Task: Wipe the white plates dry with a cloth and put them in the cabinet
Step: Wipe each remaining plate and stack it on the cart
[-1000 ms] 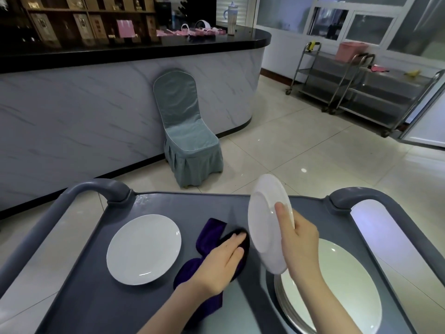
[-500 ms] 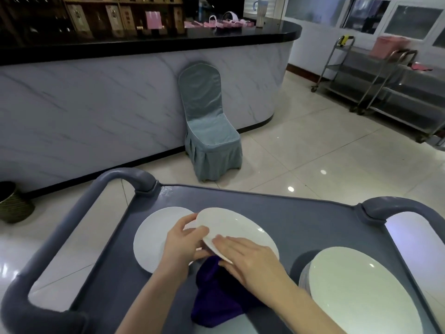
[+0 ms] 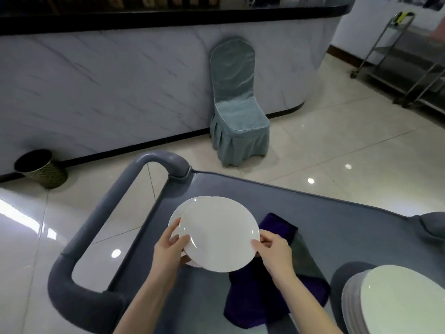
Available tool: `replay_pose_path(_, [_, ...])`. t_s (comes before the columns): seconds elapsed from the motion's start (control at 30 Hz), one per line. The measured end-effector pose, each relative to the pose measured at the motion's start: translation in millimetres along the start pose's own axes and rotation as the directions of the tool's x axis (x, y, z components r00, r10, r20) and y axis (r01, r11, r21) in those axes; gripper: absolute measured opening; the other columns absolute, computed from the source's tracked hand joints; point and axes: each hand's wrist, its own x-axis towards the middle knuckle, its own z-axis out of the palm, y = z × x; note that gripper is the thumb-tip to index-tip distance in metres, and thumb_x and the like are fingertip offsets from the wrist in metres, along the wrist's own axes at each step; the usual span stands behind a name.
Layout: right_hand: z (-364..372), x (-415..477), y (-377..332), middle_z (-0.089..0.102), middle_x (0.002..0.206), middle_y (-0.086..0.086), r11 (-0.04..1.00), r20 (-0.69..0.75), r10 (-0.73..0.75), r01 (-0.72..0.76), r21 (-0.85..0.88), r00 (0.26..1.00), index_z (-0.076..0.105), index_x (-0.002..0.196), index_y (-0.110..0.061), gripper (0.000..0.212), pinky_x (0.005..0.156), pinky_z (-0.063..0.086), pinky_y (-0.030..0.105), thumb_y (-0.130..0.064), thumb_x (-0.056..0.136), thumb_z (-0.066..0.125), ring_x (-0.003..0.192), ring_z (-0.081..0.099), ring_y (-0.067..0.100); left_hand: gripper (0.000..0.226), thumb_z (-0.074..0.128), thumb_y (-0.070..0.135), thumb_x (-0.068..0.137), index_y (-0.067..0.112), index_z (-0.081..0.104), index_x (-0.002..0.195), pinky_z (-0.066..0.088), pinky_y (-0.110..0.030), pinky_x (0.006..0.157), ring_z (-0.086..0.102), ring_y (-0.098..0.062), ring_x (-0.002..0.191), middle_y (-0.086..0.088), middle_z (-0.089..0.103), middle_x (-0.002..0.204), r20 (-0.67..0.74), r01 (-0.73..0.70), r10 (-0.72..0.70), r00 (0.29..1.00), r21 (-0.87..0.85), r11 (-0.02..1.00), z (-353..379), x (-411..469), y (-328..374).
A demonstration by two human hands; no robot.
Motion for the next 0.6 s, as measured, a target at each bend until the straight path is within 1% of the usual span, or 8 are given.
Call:
replay_pose_path(0.07, [15.3,4.7,-2.0,0.067,0.094,0.006,0.999,-0.034,-0.013,0.011,-0.035,0.999,0.076,0.095,-0.027,0.025,0.076,0.053,0.024,-0.006,0.086,0.066,0.082,0.068,0.023,0.047,0.062,0.005,0.091,0.032,0.061,0.129,0.06,-0.042,0.078,0.064,-0.026,0.106,-0.001,0.068,0.116,-0.006,-0.026,0.026,1.0,0.06,0.998,-8.4,9.7,-2.1])
replay_pose_path(0.13, [28.5,10.0,-2.4,0.063,0.092,0.002,0.997,-0.073,-0.036,0.031,-0.066,0.997,0.076,0.101,-0.026,0.027,0.071,0.044,0.012,-0.006,0.086,0.067,0.081,0.064,0.016,0.045,0.062,0.004,0.09,0.028,0.062,0.128,0.055,-0.033,0.082,0.062,-0.023,0.109,-0.002,0.065,0.119,-0.019,-0.056,0.059,0.998,0.141,0.988,-17.9,20.6,-4.0])
replay_pose_path(0.27, [47.0,21.0,-1.2,0.061,0.096,0.005,0.996,-0.109,-0.042,0.032,-0.089,0.993,0.075,0.111,-0.019,0.029,0.067,0.038,0.006,-0.003,0.088,0.067,0.083,0.059,0.015,0.045,0.057,-0.001,0.089,0.026,0.066,0.124,0.049,-0.022,0.077,0.063,-0.023,0.104,-0.006,0.064,0.115,-0.049,-0.066,0.081,0.996,0.251,0.966,-32.9,39.1,-9.4])
replay_pose_path(0.37, [58.5,25.5,0.8,0.059,0.097,0.004,0.994,-0.113,-0.025,0.013,-0.108,0.993,0.074,0.115,-0.018,0.031,0.066,0.038,0.002,-0.002,0.088,0.068,0.079,0.056,0.008,0.054,0.055,-0.005,0.087,0.044,0.07,0.106,0.051,-0.015,0.069,0.066,-0.009,0.087,0.006,0.07,0.099,-0.038,-0.101,0.119,0.992,0.308,0.946,-37.3,44.8,-9.9])
replay_pose_path(0.4, [61.7,26.7,2.3,0.059,0.097,0.004,0.994,-0.12,-0.018,0.005,-0.111,0.993,0.074,0.115,-0.017,0.031,0.065,0.038,0.002,-0.002,0.088,0.068,0.078,0.055,0.005,0.06,0.055,-0.006,0.086,0.052,0.069,0.099,0.052,-0.016,0.068,0.065,-0.005,0.08,0.009,0.071,0.092,-0.029,-0.119,0.136,0.99,0.329,0.937,-38.2,46.4,-10.2])
replay_pose_path(0.47, [66.2,28.2,4.7,0.058,0.097,0.004,0.994,-0.14,-0.002,-0.013,-0.106,0.99,0.074,0.114,-0.017,0.031,0.065,0.038,0.005,-0.002,0.088,0.068,0.076,0.054,0.004,0.062,0.055,-0.005,0.086,0.055,0.068,0.096,0.055,-0.026,0.074,0.064,-0.01,0.077,0.007,0.071,0.087,-0.026,-0.122,0.142,0.99,0.377,0.918,-38.8,49.2,-11.1])
replay_pose_path(0.53, [69.1,30.1,5.6,0.057,0.097,0.006,0.994,-0.145,0.011,-0.027,-0.108,0.989,0.075,0.113,-0.017,0.031,0.068,0.037,0.013,-0.002,0.088,0.067,0.075,0.054,0.007,0.054,0.055,-0.003,0.087,0.047,0.068,0.105,0.055,-0.038,0.082,0.064,-0.023,0.084,-0.004,0.069,0.094,-0.035,-0.107,0.132,0.991,0.402,0.909,-39.1,52.8,-12.2])
replay_pose_path(0.6, [70.4,31.7,5.0,0.057,0.097,0.007,0.994,-0.143,0.015,-0.031,-0.108,0.99,0.075,0.114,-0.018,0.031,0.073,0.038,0.019,-0.002,0.088,0.068,0.076,0.054,0.009,0.05,0.054,-0.002,0.088,0.041,0.069,0.11,0.054,-0.042,0.086,0.062,-0.028,0.086,-0.011,0.066,0.1,-0.042,-0.103,0.133,0.99,0.423,0.9,-39.6,56.9,-14.7])
